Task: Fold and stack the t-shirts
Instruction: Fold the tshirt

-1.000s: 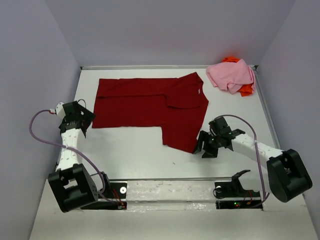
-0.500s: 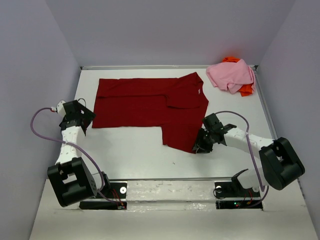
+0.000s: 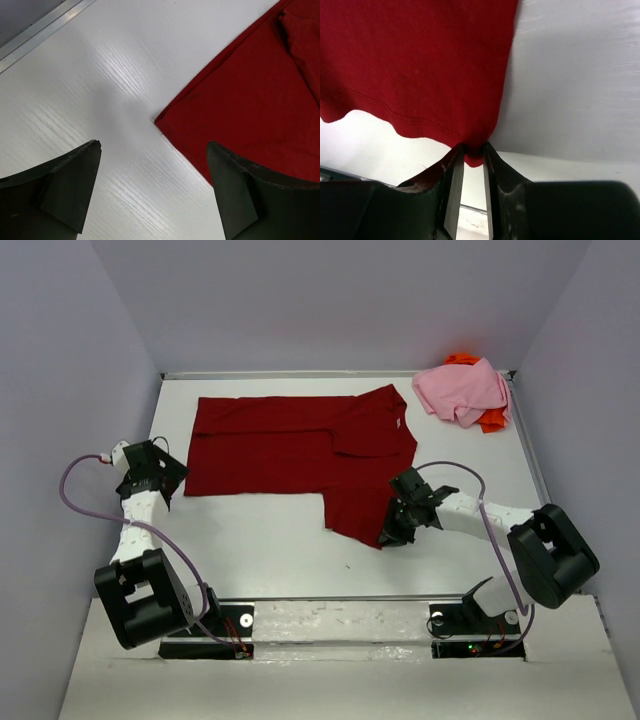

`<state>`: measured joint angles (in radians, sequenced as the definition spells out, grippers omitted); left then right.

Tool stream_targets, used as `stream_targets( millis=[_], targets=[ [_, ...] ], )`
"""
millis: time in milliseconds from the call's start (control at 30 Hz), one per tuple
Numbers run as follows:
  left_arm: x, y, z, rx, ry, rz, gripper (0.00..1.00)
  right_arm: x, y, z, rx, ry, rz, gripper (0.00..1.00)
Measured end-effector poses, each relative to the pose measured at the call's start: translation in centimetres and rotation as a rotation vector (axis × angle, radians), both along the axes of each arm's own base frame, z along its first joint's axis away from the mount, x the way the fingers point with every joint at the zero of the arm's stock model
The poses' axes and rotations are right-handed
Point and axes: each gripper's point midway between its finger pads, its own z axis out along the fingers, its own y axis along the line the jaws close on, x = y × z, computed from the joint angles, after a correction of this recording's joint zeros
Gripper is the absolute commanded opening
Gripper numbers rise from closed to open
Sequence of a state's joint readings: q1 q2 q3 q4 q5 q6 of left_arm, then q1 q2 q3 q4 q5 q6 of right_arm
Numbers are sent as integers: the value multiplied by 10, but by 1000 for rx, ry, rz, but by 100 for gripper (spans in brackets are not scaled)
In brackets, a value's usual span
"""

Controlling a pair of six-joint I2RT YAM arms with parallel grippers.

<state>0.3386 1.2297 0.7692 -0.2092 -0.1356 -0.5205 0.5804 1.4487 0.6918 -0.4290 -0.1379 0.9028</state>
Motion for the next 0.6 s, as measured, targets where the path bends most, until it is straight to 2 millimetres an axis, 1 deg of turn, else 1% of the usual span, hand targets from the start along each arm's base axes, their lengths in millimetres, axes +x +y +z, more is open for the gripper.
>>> stream_targets(
  millis=[67,100,133,333,367,433,500,600],
  targets=[
    [0,1,-1,2,4,0,96,-2,2,-1,-3,8,-1,12],
    [0,2,-2,2,7,-1,95,-3,2,-2,-7,14,-3,4],
    [0,2,-4,2,13,-3,95,-4,2,-3,-9,20,-7,0],
    [0,2,-9,1,29,-13,93,-6,-1,-3,-31,30,-27,0],
    [1,2,-9,1,28,-14,90,-6,-3,-2,-49,30,-28,0],
    [1,2,-9,-2,25,-14,88,-6,-11,-1,-96,32,-36,0],
    [1,3,-9,-12,22,-13,86,-8,-24,2,-160,35,-44,0],
    [0,11,-15,-32,25,5,84,-10,-36,7,-218,31,-47,0]
  ],
)
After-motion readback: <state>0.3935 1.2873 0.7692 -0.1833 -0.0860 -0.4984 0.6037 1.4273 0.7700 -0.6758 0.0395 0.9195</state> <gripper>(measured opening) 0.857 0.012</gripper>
